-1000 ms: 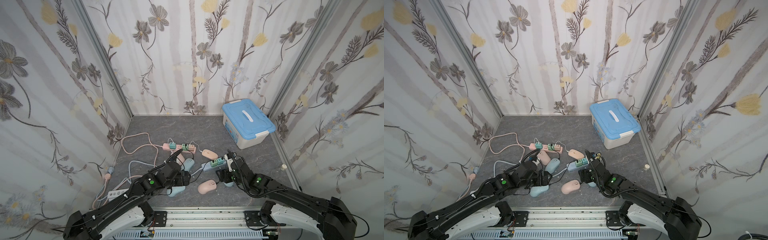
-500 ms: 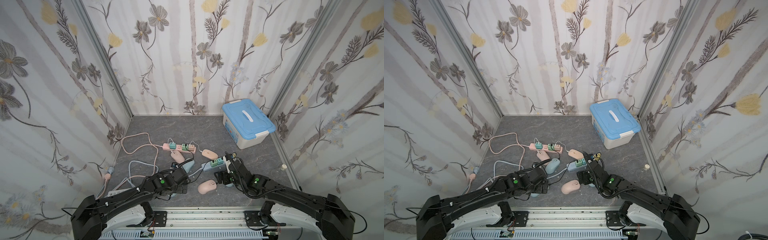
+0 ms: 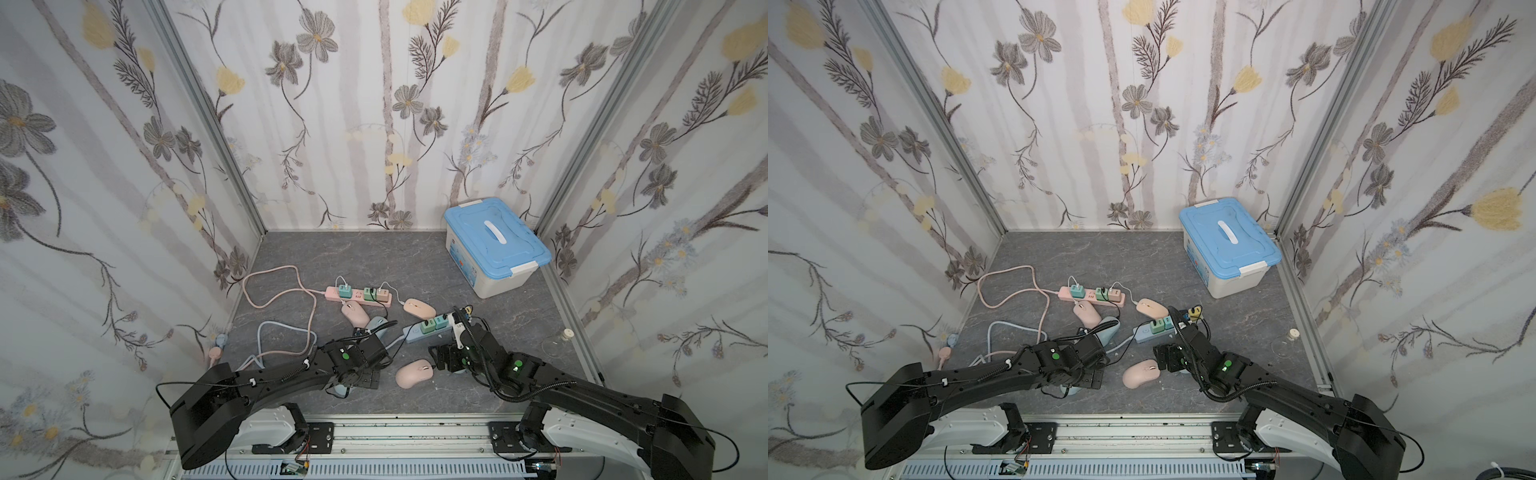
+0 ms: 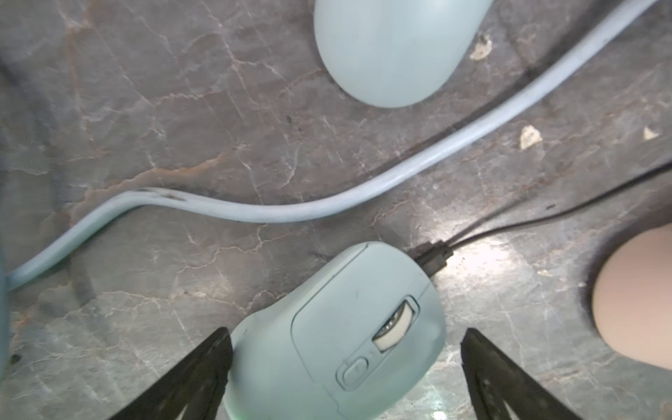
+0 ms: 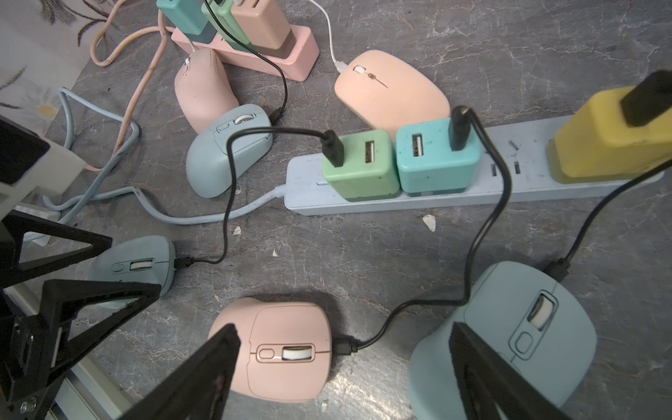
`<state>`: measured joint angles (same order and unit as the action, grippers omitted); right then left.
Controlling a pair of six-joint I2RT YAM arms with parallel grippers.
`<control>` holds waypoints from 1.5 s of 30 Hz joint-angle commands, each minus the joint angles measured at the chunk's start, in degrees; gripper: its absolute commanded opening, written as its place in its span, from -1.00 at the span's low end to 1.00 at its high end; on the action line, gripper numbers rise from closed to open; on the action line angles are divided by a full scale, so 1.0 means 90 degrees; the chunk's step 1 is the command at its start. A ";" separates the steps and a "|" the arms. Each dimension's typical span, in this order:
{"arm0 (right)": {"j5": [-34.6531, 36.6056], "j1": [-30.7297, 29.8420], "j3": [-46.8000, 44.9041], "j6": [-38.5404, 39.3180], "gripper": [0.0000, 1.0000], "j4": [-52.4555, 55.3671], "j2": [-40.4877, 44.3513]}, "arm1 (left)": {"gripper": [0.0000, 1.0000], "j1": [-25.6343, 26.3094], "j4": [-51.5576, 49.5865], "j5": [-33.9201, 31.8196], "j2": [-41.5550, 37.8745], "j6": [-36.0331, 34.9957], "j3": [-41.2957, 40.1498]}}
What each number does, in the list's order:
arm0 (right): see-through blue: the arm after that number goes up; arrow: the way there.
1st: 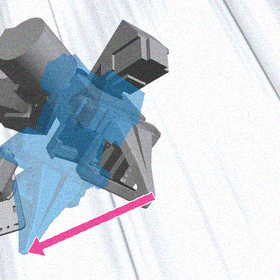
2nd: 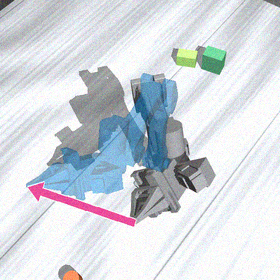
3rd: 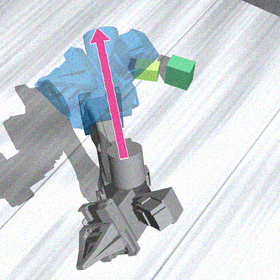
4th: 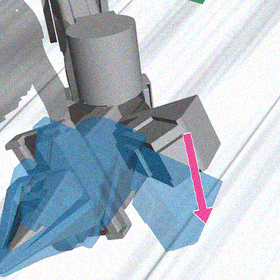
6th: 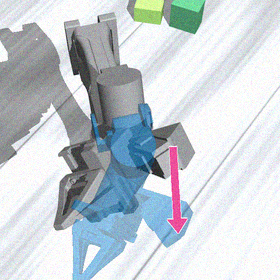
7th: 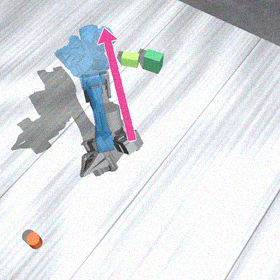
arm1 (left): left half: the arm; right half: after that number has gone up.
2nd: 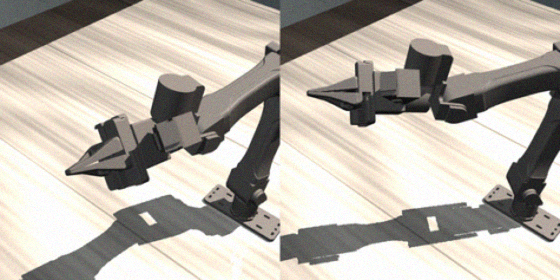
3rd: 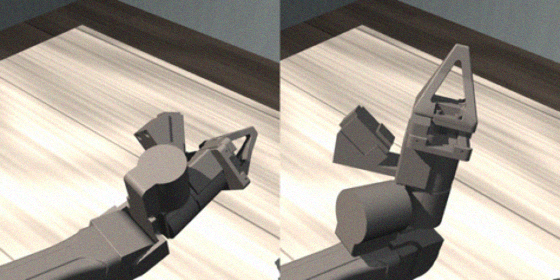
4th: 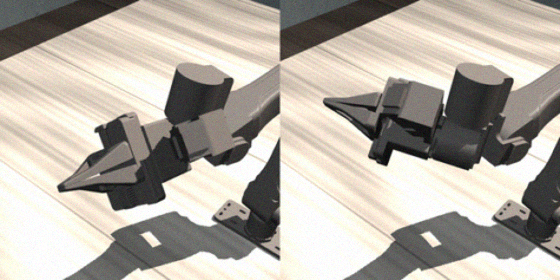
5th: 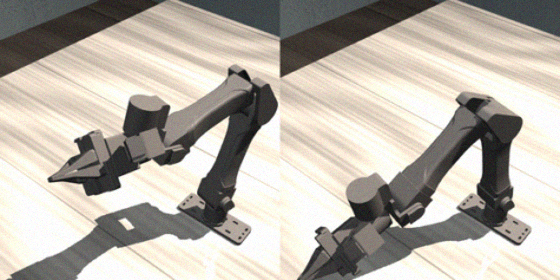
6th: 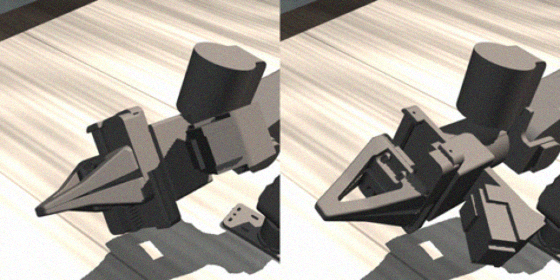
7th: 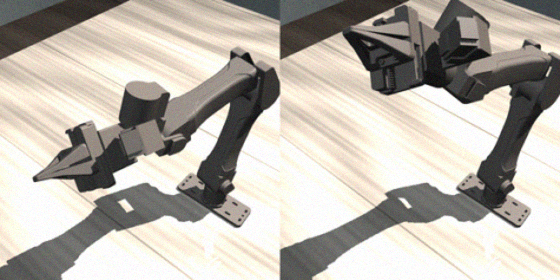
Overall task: Unplug the wireless mouse
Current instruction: Pick up the mouse from the center of the board.
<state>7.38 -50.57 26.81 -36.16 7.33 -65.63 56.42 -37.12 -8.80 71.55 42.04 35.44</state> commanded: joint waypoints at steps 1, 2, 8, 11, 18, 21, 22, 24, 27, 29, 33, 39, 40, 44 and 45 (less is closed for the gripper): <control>0.0156 -0.0008 0.0011 -0.0086 0.83 -0.0258 0.0009 | 0.97 0.0063 0.0030 0.0491 -0.0100 -0.0013 -0.0039; 0.0165 -0.0007 0.0016 -0.0085 0.83 -0.0259 0.0002 | 0.96 0.0098 0.0031 0.0590 -0.0134 -0.0006 -0.0051; 0.0154 -0.0002 0.0068 -0.0061 0.85 -0.0303 -0.0052 | 0.89 0.0447 -0.0081 0.0784 -0.0318 0.0171 -0.0105; 0.0121 -0.0007 0.0088 -0.0065 0.84 -0.0336 -0.0067 | 0.84 0.0516 -0.0355 0.0423 -0.0172 0.0192 -0.0127; 0.0059 -0.0011 0.0126 -0.0077 0.84 -0.0332 -0.0082 | 0.72 0.0625 -0.0184 -0.0040 0.0419 0.0211 -0.0096; 0.0030 -0.0006 0.0147 -0.0087 0.84 -0.0337 -0.0091 | 0.65 0.0671 -0.0075 -0.0116 0.0644 0.0177 -0.0034; 0.0026 -0.0007 0.0156 -0.0083 0.84 -0.0328 -0.0091 | 0.61 0.0687 -0.0037 -0.0123 0.0736 0.0172 -0.0017; 0.0011 -0.0007 0.0167 -0.0090 0.84 -0.0336 -0.0091 | 0.54 0.0726 -0.0045 -0.0187 0.0920 0.0182 0.0028; -0.0064 -0.0009 0.0168 -0.0102 0.83 -0.0382 -0.0089 | 0.42 0.0781 -0.0055 -0.0214 0.1082 0.0199 0.0081; -0.0151 -0.0012 0.0190 -0.0123 0.83 -0.0428 -0.0091 | 0.36 0.0813 -0.0074 -0.0243 0.1071 0.0202 0.0105; -0.0306 -0.0036 0.0226 -0.0148 0.82 -0.0530 -0.0082 | 0.30 0.0819 -0.0060 -0.0267 0.0847 0.0212 0.0046; -0.0234 -0.0039 0.0294 -0.0143 0.83 -0.0444 -0.0109 | 0.58 0.0822 -0.0326 -0.0185 0.0583 0.0477 -0.0058; -0.0224 -0.0041 0.0310 -0.0143 0.83 -0.0442 -0.0092 | 0.60 0.0820 -0.0406 -0.0193 0.0531 0.0502 -0.0069; -0.0199 -0.0036 0.0333 -0.0141 0.83 -0.0452 -0.0081 | 0.44 0.0820 -0.0434 -0.0131 0.0295 0.0533 -0.0121; -0.0226 -0.0044 0.0341 -0.0143 0.83 -0.0466 -0.0096 | 0.40 0.0818 -0.0441 -0.0126 0.0262 0.0534 -0.0122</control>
<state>5.54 -50.87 29.30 -36.60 5.23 -66.37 63.79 -39.00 -9.76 74.72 45.58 34.46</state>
